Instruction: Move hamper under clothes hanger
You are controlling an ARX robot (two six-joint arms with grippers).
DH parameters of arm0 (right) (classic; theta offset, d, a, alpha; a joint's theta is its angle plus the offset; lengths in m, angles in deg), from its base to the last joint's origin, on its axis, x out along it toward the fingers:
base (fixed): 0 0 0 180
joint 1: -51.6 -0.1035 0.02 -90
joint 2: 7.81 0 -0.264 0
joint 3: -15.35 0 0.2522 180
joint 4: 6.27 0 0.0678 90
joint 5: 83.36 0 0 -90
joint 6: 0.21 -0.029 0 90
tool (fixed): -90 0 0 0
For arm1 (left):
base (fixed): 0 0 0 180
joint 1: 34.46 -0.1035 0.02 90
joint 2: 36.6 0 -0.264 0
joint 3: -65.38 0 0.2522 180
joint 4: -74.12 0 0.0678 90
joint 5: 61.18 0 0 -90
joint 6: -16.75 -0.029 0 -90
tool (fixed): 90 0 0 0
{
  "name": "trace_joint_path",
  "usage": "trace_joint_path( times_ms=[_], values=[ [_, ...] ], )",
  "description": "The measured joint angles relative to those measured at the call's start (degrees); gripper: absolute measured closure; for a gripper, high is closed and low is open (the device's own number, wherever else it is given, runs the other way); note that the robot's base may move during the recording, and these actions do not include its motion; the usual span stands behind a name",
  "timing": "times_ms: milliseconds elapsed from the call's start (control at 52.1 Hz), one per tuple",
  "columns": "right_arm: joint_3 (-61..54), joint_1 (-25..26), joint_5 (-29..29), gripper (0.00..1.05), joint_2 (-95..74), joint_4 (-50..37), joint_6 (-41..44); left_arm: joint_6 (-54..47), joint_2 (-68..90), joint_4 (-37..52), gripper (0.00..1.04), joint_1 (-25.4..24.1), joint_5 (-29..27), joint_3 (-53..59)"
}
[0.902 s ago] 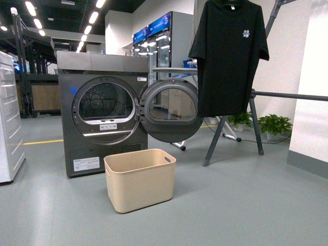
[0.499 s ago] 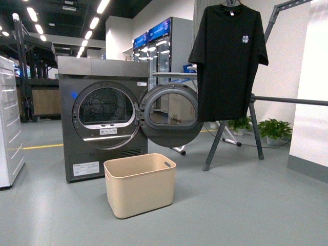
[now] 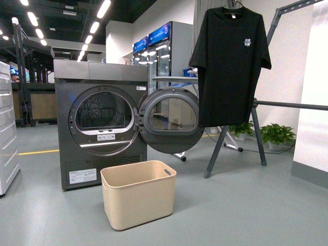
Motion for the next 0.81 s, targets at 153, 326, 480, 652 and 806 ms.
trace_joint_path(
  times_ms=[153, 326, 480, 652, 806],
  values=[
    [0.0, 0.0, 0.0, 0.08, 0.0, 0.0, 0.0, 0.0, 0.0, 0.0, 0.07, 0.0, 0.0, 0.0],
    [0.0, 0.0, 0.0, 0.08, 0.0, 0.0, 0.0, 0.0, 0.1, 0.0, 0.07, 0.0, 0.0, 0.0],
    [0.0, 0.0, 0.0, 0.08, 0.0, 0.0, 0.0, 0.0, 0.0, 0.0, 0.07, 0.0, -0.1, 0.0],
    [0.0, 0.0, -0.2, 0.08, 0.0, 0.0, 0.0, 0.0, 0.0, 0.0, 0.07, 0.0, 0.0, 0.0],
    [0.0, 0.0, -0.2, 0.08, 0.0, 0.0, 0.0, 0.0, 0.0, 0.0, 0.07, 0.0, 0.1, 0.0]
  ],
)
